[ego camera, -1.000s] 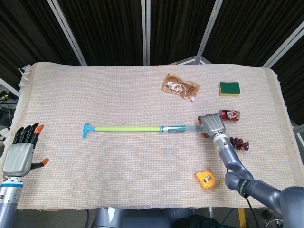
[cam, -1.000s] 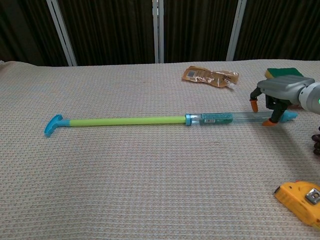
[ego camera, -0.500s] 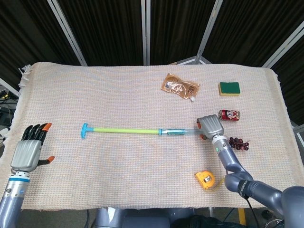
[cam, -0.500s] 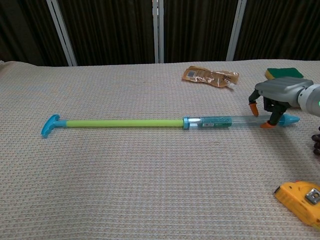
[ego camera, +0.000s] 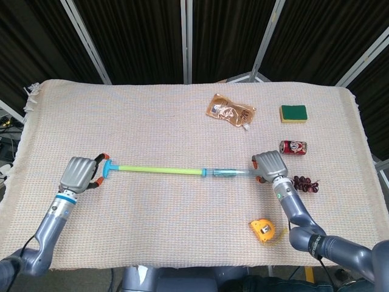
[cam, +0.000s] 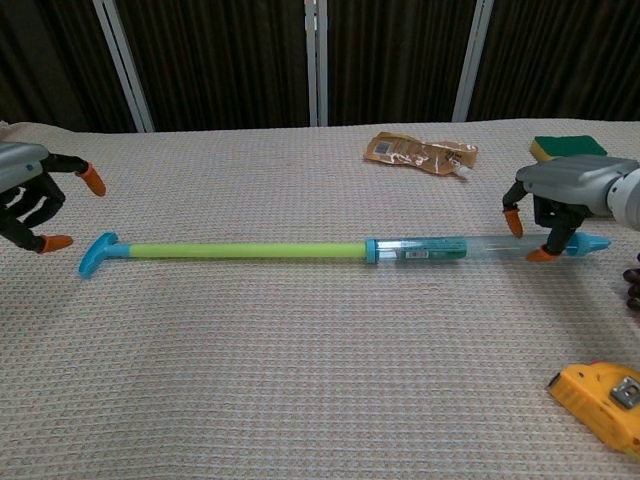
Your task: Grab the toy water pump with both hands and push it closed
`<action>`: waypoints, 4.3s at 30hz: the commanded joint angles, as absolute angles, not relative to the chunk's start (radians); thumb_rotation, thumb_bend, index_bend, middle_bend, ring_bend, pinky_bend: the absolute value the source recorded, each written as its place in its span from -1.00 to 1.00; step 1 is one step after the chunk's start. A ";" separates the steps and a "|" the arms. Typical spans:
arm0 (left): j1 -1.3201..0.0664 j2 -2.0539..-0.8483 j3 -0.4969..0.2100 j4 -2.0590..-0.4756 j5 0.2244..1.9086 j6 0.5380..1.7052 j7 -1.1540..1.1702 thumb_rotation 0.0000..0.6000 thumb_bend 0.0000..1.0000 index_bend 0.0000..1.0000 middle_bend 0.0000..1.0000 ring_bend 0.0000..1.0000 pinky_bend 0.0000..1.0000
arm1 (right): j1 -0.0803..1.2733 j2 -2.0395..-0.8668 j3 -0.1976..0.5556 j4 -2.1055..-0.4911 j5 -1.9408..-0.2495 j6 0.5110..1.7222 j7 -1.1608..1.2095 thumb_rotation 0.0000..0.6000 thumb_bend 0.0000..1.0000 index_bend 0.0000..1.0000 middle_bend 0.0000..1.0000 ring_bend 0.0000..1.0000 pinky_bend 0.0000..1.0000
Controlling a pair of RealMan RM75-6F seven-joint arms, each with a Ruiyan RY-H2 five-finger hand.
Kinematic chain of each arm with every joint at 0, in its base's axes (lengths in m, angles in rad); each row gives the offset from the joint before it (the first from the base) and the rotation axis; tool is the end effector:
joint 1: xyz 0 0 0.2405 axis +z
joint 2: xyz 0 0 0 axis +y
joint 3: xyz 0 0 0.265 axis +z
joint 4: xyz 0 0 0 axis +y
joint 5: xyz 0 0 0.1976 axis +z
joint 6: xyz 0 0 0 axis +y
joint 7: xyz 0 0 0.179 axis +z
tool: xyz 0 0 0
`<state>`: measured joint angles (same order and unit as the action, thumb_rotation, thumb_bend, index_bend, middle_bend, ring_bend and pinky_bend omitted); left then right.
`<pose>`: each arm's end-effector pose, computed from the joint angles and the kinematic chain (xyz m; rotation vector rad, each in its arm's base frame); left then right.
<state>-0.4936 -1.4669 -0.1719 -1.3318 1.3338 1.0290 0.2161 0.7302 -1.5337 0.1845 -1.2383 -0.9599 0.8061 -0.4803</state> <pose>-0.2534 0.3562 0.0364 -1.7202 -0.8644 -0.8126 -0.2310 -0.4153 0.0014 1.7997 -0.8794 0.5646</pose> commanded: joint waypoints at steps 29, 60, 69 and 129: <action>-0.646 -1.711 -0.166 -0.972 1.244 0.859 0.145 1.00 -0.18 -0.18 0.58 0.56 0.95 | 0.750 -1.513 0.155 -1.286 -0.892 0.844 -0.513 1.00 -0.36 0.32 1.00 1.00 1.00; -0.683 -1.671 -0.226 -1.194 1.151 0.913 0.256 1.00 0.05 0.50 0.61 0.56 0.95 | 0.807 -1.465 0.177 -1.516 -0.820 0.904 -0.589 1.00 -0.35 0.33 1.00 1.00 1.00; -0.715 -1.705 -0.232 -1.240 1.123 0.916 0.303 1.00 0.05 0.50 0.61 0.56 0.95 | 0.852 -1.494 0.190 -1.542 -0.775 0.929 -0.636 1.00 -0.35 0.33 1.00 1.00 1.00; -0.270 -1.138 0.000 -1.805 1.389 1.478 0.179 1.00 -1.00 -1.00 -1.00 -1.00 -1.00 | 0.391 -1.184 -0.041 -1.637 -1.498 1.596 -0.178 1.00 -1.00 -1.00 -1.00 -1.00 -1.00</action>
<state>-0.2906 -1.1524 -0.0169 -1.7959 1.3642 1.4586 0.1975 0.4232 -1.1947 -0.0234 -1.6545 -1.4732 1.5632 -0.1915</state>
